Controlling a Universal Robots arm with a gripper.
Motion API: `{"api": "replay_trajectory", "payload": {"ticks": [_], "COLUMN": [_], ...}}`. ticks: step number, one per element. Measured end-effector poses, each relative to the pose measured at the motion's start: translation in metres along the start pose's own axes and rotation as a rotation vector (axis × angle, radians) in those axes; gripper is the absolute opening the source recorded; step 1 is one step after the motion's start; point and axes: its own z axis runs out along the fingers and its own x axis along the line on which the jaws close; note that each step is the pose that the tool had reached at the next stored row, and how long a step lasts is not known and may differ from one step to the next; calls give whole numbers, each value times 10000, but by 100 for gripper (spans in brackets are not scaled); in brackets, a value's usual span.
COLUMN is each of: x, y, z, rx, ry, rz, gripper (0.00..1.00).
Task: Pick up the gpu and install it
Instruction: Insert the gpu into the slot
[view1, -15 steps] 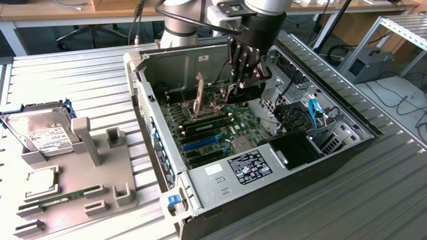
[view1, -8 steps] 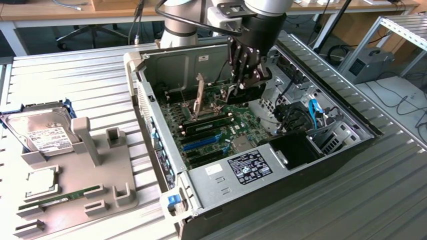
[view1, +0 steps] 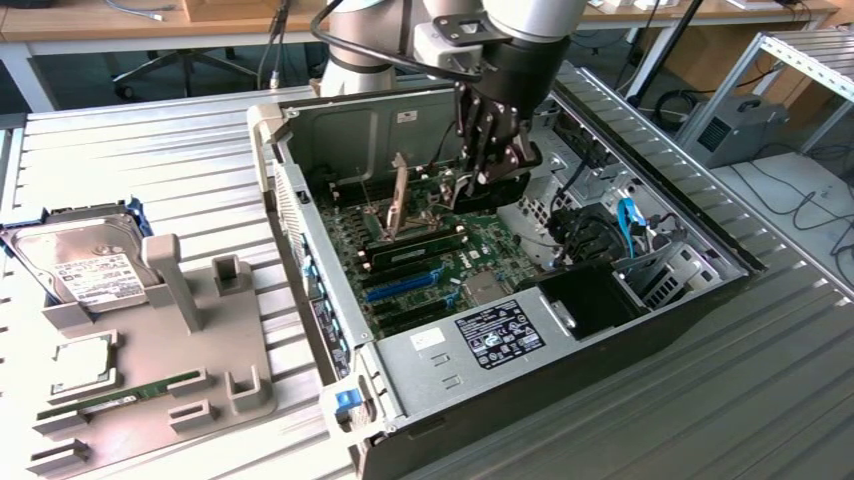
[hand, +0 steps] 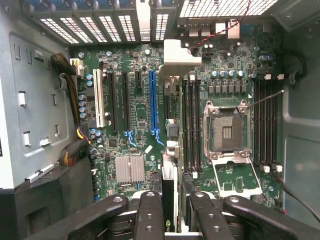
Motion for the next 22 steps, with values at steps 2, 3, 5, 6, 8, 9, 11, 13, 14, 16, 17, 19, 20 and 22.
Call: {"api": "replay_trajectory", "payload": {"ticks": [2, 3, 5, 6, 8, 9, 11, 13, 14, 16, 17, 19, 20, 22], "x": [0, 0, 1, 2, 6, 10, 23, 43, 54, 69, 79, 99, 109, 125], "y": [2, 3, 6, 7, 10, 11, 14, 15, 16, 16, 17, 17, 18, 19], "z": [3, 5, 8, 9, 13, 14, 16, 19, 19, 20, 21, 23, 24, 26], "rx": [0, 0, 0, 0, 1, 0, 0, 0, 0, 0, 0, 0, 0, 0], "ry": [0, 0, 1, 0, -1, -1, 0, -1, 0, 1, 1, 0, 0, 0], "rz": [2, 2, 2, 2, 1, 1, 3, 2, 2, 2, 2, 2, 2, 2], "gripper": [26, 26, 26, 26, 26, 26, 26, 26, 26, 26, 26, 26, 26, 26]}}
